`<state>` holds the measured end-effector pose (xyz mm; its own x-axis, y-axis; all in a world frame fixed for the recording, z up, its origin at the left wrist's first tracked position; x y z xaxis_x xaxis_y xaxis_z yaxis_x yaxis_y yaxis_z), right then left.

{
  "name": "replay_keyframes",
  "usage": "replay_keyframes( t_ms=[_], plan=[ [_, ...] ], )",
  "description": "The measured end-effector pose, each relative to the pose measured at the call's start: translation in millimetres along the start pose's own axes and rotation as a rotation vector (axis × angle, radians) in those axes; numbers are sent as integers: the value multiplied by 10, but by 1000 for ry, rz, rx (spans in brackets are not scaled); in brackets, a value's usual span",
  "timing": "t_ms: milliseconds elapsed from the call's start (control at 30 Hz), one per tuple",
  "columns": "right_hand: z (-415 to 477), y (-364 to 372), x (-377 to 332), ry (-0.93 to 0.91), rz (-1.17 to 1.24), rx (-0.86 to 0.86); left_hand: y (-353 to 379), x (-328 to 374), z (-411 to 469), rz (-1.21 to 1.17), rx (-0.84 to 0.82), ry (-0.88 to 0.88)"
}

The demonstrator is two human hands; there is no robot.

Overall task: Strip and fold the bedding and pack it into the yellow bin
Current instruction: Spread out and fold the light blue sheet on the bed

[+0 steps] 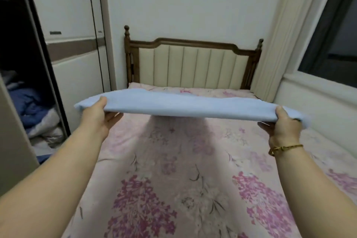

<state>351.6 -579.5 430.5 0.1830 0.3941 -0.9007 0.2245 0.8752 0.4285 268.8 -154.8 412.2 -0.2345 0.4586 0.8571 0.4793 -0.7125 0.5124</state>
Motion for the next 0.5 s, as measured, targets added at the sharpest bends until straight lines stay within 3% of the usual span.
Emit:
replay_keyframes(
  t_ms=[100, 267, 400, 500],
  plan=[
    [-138, 17, 53, 145, -151, -96, -137, -34, -197, 34, 31, -75],
    [-337, 193, -644, -207, -33, 22, -60, 503, -434, 37, -33, 153],
    [-399, 244, -517, -114, -136, -50, -264, 504, -522, 40, 6, 106],
    [-467, 123, -425, -118, -168, 55, -396, 401, -584, -4, 63, 99]
  ],
)
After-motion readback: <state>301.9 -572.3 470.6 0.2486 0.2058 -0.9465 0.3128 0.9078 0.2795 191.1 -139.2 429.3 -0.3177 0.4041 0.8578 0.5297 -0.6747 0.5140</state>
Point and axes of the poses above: each hand's wrist, its own z-axis towards the middle knuckle, its own y-axis out of the palm, x = y × z, the point moved 7 cm from there along z, towards the middle knuckle, and after that the axes turned 11 degrees about -x, right-handed, at the moved point
